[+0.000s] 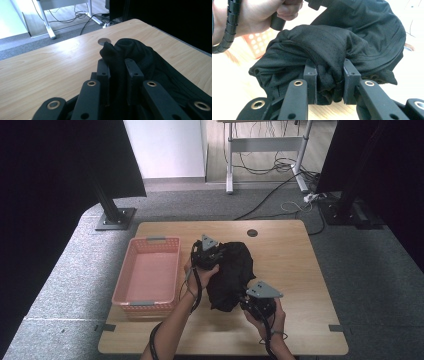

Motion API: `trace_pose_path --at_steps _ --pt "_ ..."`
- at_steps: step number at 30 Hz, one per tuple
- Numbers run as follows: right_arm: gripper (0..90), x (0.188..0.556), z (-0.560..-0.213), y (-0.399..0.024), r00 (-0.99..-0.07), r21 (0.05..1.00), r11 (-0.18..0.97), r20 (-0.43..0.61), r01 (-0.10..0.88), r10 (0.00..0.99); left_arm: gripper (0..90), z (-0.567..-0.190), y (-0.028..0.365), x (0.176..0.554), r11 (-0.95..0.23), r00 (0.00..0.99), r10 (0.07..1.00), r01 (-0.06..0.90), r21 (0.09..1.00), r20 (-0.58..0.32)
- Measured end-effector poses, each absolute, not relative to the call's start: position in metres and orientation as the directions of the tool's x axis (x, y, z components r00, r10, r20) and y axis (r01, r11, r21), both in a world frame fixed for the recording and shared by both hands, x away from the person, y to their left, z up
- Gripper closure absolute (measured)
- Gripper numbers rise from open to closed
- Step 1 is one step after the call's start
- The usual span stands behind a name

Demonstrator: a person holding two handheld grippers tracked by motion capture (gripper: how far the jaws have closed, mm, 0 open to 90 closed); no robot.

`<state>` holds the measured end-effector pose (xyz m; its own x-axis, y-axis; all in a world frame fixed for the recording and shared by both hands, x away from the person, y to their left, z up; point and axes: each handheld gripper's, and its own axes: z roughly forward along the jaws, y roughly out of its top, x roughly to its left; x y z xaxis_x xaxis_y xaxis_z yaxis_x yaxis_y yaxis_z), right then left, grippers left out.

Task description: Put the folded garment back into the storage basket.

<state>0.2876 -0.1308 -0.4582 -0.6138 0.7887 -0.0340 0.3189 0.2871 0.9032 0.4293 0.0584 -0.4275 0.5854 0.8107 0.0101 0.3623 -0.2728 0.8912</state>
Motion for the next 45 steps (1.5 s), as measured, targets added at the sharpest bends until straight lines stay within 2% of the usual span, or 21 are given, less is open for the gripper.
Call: trace_pose_path --at_steps 45 --pt "70.8 0.295 -0.437 -0.094 -0.643 0.908 0.314 -0.067 0.277 0.763 76.0 -0.408 0.092 0.424 -0.275 0.547 0.835 0.34 0.899 0.049"
